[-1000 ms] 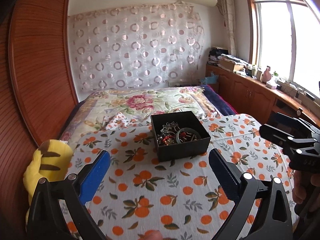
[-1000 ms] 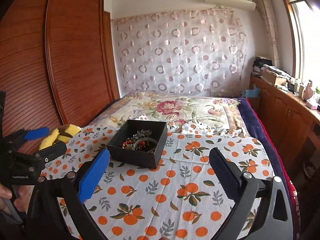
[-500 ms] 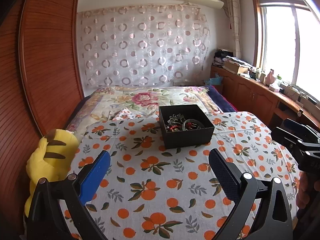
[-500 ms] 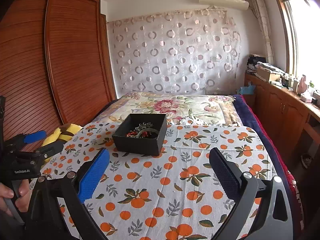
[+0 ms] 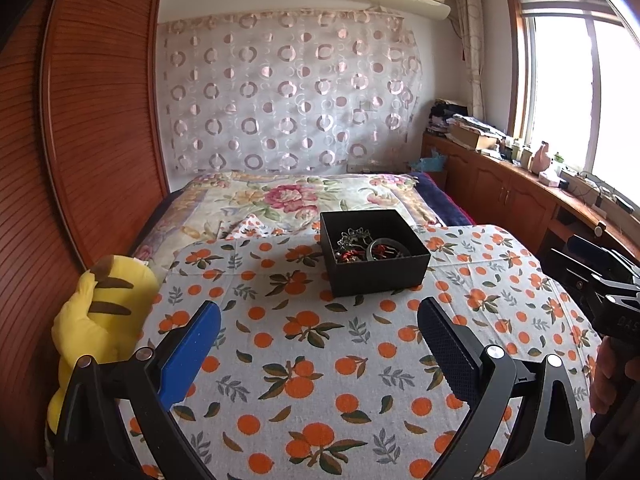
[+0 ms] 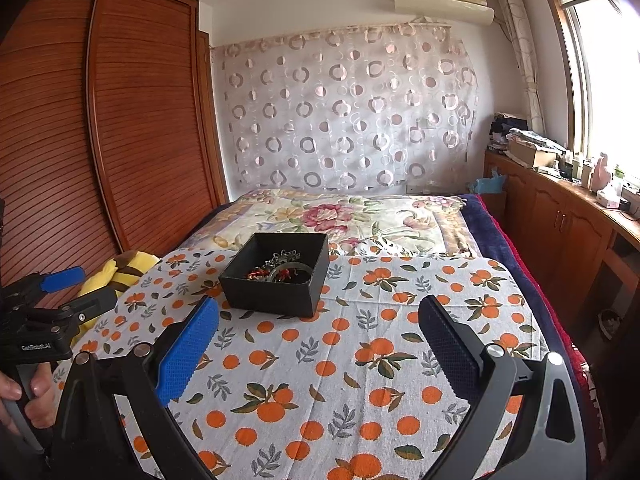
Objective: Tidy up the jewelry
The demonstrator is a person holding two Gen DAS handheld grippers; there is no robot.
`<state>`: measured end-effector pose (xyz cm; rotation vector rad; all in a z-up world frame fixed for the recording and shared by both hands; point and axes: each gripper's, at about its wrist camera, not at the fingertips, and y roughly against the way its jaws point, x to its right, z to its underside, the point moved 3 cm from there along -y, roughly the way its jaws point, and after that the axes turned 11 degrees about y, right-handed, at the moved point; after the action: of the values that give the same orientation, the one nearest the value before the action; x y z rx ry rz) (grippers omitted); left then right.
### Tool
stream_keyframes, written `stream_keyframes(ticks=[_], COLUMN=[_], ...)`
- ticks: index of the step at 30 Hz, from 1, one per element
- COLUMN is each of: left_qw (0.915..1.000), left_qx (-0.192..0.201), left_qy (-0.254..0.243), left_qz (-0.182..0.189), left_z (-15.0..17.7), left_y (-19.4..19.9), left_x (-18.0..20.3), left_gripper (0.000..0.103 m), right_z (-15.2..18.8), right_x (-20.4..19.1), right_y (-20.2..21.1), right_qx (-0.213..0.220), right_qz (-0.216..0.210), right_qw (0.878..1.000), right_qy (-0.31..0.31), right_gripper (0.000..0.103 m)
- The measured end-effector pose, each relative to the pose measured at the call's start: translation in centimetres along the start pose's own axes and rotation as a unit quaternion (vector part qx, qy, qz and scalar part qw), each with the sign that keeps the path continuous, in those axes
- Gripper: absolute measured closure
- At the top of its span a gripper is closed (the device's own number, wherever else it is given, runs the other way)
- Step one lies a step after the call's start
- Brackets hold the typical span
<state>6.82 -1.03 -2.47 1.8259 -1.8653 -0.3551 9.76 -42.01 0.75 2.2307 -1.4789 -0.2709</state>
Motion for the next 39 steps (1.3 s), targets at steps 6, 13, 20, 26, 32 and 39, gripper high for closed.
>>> stream_keyframes(ticks=[6,13,20,26,32,39], left_qw=[1.0000,1.0000,0.9999,0.9999,0.9998,0.9998], left_qx=[0.002,0.005,0.009,0.014,0.016,0.017], left_qy=[0.000,0.000,-0.003,-0.003,-0.004,-0.004], left_qz=[0.003,0.005,0.005,0.007,0.008,0.007], left_z=[0.0,0.1,-0.2,-0.4,-0.5,-0.5], left_y=[0.2,0.6,1.1,1.4,1.6,1.7], left_x=[0.1,0.5,0.7,0.8,0.9,0.9], left_gripper=[0.008,0.008,0.008,0.008,0.008,0.008], right_z=[0.0,0.0,-0.1,-0.1,-0.1,0.0], right_x=[0.0,0.0,0.0,0.0,0.0,0.0], right_y=[0.0,0.0,0.0,0.0,0.0,0.0], right_qx=[0.001,0.001,0.002,0.003,0.002,0.003], right_qz=[0.000,0.001,0.000,0.000,0.000,0.000], right_qw=[1.000,1.000,1.000,1.000,1.000,1.000], right_qy=[0.000,-0.001,-0.001,-0.002,-0.002,-0.002], right_gripper=[0.003,0.003,0.003,0.003,0.003,0.003])
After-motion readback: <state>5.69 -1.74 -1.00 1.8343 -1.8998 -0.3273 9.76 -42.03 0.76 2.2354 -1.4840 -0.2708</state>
